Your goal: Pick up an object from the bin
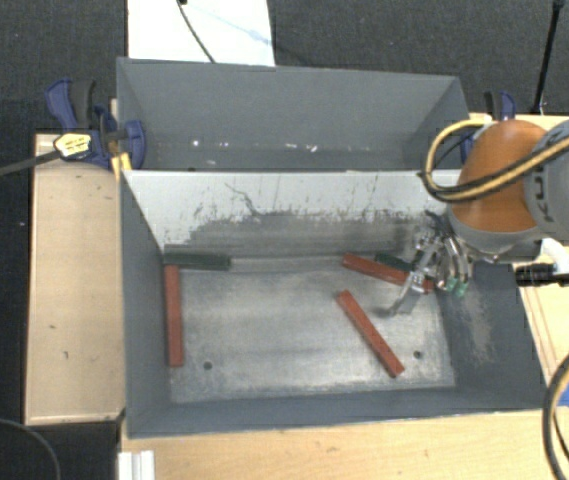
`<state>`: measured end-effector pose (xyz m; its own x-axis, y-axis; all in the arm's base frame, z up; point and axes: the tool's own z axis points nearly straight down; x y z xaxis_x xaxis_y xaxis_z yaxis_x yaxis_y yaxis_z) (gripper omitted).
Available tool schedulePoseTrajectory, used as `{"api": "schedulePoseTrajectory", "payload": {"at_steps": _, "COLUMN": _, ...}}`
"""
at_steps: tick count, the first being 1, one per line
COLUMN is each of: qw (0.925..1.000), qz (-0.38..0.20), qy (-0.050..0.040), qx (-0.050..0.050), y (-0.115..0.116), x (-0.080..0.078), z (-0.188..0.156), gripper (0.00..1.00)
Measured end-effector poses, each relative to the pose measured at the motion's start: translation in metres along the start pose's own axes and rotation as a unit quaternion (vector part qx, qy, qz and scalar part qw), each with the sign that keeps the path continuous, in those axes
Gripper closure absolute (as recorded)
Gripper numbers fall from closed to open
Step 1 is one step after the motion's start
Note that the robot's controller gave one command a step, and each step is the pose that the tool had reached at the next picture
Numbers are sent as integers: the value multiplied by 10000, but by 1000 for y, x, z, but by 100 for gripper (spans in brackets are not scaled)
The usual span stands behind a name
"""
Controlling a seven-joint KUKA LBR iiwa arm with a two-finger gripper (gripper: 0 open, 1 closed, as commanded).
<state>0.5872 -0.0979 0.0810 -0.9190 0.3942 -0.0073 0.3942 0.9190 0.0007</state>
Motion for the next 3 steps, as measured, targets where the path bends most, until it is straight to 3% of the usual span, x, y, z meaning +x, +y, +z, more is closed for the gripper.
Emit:
{"api": "schedulePoseTrajectory", "payload": {"at_steps": 1, "qw": 9982, "qz": 600, "qy": 27, "qx": -7, "y": 63, "x": 21, "z": 9, "gripper": 0}}
{"api": "schedulePoseTrajectory", "payload": {"at_steps": 2, "qw": 9976, "qz": 691, "qy": 22, "qx": 3, "y": 45, "x": 49, "z": 8, "gripper": 0}}
{"api": "schedulePoseTrajectory", "payload": {"at_steps": 3, "qw": 9977, "qz": 676, "qy": -2, "qx": -4, "y": 46, "x": 47, "z": 7, "gripper": 100}}
